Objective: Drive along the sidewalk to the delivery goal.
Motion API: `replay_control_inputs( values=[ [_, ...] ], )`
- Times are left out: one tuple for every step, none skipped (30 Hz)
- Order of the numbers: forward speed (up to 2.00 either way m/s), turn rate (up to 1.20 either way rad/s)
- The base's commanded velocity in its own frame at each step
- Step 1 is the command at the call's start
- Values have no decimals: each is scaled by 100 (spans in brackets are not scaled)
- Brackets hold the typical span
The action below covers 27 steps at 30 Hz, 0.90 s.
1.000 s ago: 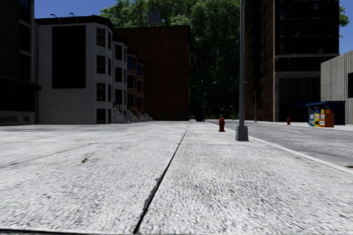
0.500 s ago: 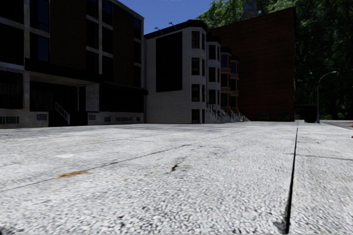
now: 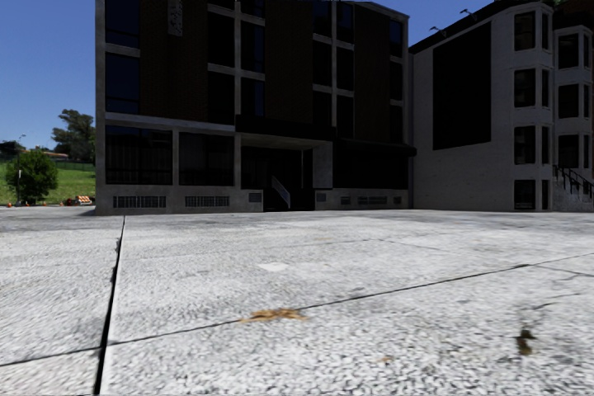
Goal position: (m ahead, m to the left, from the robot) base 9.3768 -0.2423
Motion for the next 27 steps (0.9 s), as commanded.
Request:
replay_control_inputs(
  values=[
    [174,102],
    [174,102],
    [174,102],
    [174,102],
    [174,99],
    [174,78],
    [174,4],
    [174,0],
    [174,0],
    [174,0],
    [174,0],
    [174,0],
    [174,0],
    [174,0],
    [174,0],
    [174,0],
    [174,0],
    [174,0],
    [174,0],
    [174,0],
    [174,0],
    [174,0],
    [174,0],
    [174,0],
    [174,0],
    [174,0],
    [174,0]
  ],
)
